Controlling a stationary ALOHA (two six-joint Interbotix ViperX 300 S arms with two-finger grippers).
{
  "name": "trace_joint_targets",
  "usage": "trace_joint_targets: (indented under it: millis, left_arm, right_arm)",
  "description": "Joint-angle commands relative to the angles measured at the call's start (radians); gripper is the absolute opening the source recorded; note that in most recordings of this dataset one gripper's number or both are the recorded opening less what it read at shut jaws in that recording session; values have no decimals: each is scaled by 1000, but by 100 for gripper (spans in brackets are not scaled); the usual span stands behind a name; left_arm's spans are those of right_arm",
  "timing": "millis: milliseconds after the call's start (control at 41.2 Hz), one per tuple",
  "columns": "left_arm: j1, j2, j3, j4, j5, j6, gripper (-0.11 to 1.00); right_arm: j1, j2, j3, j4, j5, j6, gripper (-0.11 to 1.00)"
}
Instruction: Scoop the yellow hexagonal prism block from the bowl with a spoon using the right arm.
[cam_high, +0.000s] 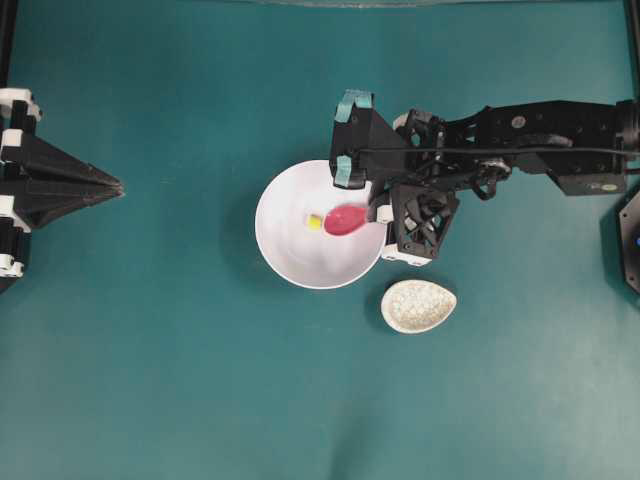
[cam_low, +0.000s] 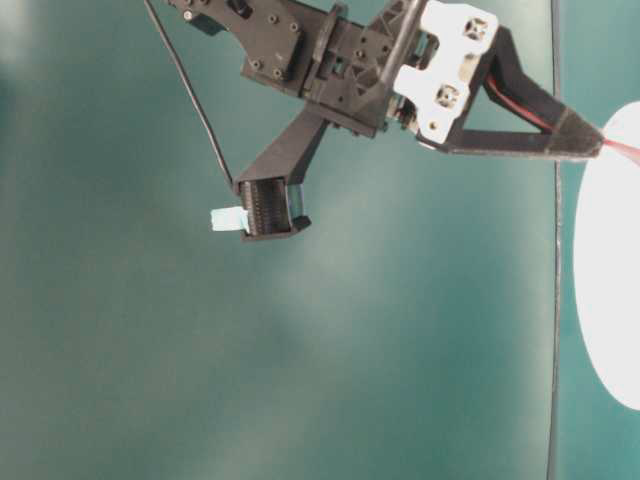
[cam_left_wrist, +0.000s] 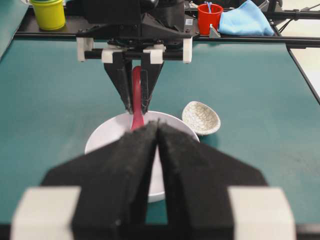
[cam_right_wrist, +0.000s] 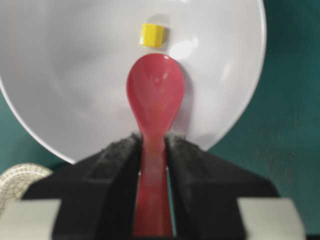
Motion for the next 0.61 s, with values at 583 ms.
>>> trace_joint_targets:
  millis: [583]
  left_arm:
    - [0,5,-28,2,-8,0,9]
  right_arm:
    - [12,31,-28,5,-75,3,25]
